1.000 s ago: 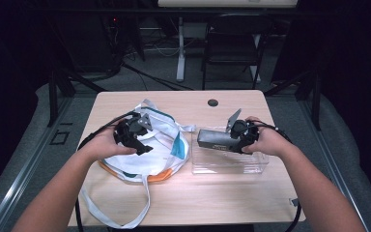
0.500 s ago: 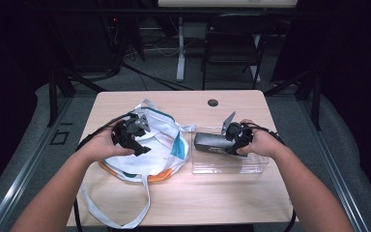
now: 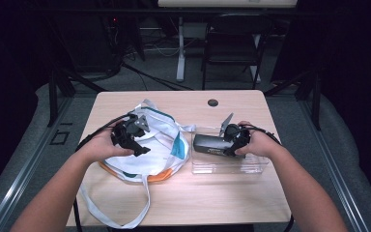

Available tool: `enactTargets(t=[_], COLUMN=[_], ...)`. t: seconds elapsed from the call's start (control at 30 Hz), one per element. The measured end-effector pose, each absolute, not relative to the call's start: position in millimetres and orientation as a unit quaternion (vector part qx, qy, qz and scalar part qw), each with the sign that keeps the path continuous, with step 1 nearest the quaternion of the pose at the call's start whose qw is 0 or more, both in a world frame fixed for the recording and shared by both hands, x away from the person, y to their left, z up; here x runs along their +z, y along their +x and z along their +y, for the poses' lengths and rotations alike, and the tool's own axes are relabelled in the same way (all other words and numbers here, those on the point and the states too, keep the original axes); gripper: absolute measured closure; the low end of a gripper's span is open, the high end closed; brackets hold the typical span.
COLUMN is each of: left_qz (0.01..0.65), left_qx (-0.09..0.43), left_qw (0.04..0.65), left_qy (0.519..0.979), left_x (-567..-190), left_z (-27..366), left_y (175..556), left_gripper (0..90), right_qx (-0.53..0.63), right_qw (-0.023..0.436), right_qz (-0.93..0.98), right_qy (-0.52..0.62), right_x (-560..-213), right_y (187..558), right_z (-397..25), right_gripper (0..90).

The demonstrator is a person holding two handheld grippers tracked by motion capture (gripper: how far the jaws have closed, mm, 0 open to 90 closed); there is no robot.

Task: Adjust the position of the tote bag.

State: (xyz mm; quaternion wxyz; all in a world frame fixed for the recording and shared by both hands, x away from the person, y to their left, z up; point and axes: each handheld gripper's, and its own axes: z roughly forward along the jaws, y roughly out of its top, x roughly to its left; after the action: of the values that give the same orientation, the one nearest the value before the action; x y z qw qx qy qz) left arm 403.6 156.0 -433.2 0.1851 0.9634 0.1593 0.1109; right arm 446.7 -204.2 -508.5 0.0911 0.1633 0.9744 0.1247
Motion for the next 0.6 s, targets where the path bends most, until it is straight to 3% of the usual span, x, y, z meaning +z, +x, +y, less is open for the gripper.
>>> enactTargets(t=[0.6], left_qz=[0.159], left_qx=[0.111], left_qw=[0.179], left_qy=[0.964], left_x=[-436], left_z=[156], left_y=[405], left_gripper=[36.5], right_qx=[0.093], right_qw=[0.087], right_qz=[0.976], right_qy=[0.176], right_x=[-525], right_y=[452], right_z=[-206], right_gripper=[38.0])
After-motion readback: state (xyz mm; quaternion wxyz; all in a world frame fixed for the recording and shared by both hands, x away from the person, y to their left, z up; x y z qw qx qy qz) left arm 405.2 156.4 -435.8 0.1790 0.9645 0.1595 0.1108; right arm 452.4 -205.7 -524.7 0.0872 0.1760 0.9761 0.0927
